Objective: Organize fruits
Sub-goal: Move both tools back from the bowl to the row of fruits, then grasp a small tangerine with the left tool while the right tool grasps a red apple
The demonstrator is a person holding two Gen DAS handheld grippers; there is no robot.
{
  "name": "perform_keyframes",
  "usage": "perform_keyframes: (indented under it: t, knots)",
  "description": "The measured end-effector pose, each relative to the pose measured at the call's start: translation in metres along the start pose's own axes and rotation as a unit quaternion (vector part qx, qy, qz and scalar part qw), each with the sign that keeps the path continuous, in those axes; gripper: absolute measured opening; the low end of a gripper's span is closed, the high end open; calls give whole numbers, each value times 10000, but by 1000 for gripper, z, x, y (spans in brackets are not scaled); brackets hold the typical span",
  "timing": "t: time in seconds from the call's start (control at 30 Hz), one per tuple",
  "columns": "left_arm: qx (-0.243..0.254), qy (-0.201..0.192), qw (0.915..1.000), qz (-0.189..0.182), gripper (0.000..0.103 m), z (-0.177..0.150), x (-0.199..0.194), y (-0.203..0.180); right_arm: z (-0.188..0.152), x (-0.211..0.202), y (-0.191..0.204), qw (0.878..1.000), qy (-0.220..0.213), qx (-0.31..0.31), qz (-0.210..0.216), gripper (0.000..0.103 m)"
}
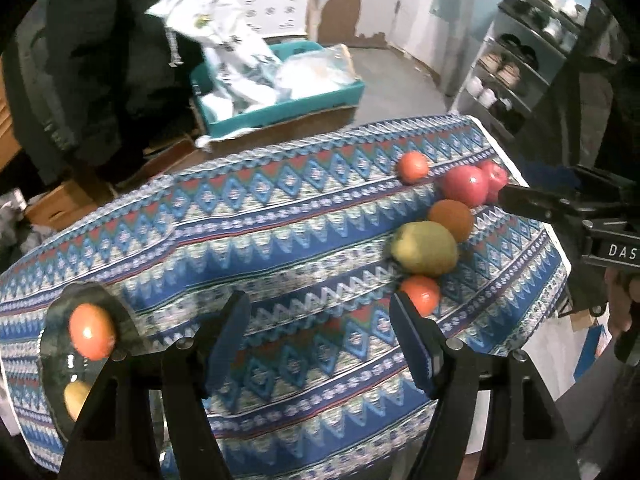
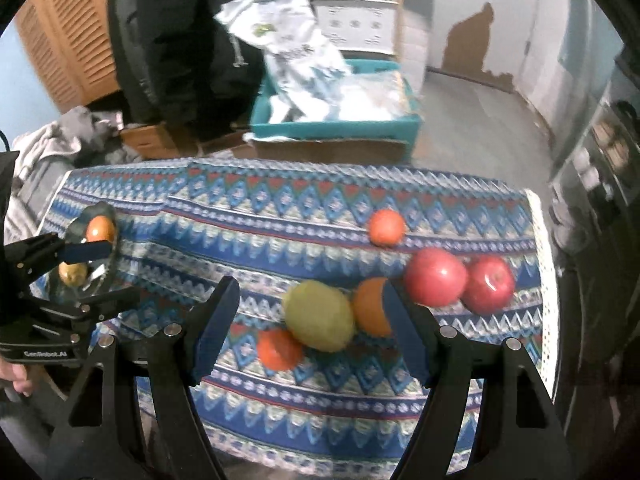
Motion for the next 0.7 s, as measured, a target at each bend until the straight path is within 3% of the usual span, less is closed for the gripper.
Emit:
perform_keyframes:
  t: [0.3, 0.7]
  knots:
    - [330, 386, 9986, -170, 76, -9, 38, -48, -28, -8, -44, 9991, 64, 315, -279, 75]
    - [624, 1061, 9921, -241, 76, -33, 95, -82, -78, 15, -88, 9937, 490, 936, -361, 75]
Point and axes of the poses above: each gripper's, at about its wrist camera, not at the fingertips, and x roughly the way its jaws point, y to its left, z to its top, the point moved 6 cm from there along x, roughly the way its jaws point, and after that the axes turned 14 degrees about -x, right-handed, at the moved point
